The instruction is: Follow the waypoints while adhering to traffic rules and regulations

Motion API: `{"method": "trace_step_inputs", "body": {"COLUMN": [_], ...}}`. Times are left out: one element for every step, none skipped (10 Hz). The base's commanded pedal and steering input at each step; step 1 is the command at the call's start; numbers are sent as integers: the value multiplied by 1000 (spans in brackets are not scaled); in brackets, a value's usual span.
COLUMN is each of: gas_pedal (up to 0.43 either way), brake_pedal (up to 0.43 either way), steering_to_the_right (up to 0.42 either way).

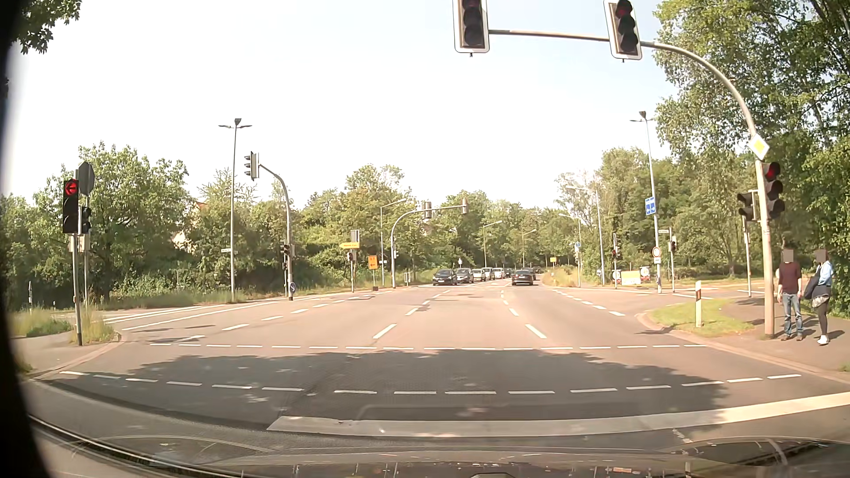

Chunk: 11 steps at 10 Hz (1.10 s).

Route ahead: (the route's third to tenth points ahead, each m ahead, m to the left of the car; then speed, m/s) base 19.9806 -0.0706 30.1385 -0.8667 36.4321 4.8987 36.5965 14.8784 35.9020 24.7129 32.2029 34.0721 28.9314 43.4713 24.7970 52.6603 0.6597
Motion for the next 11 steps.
{"method": "trace_step_inputs", "body": {"gas_pedal": [0, 0, 0, 0, 0, 0, 0, 0, 0, 0, 0], "brake_pedal": [24, 24, 37, 61, 73, 85, 98, 104, 122, 140, 152], "steering_to_the_right": [-3, -3, -3, -3, -3, -3, -3, -3, -3, -3, -3]}}
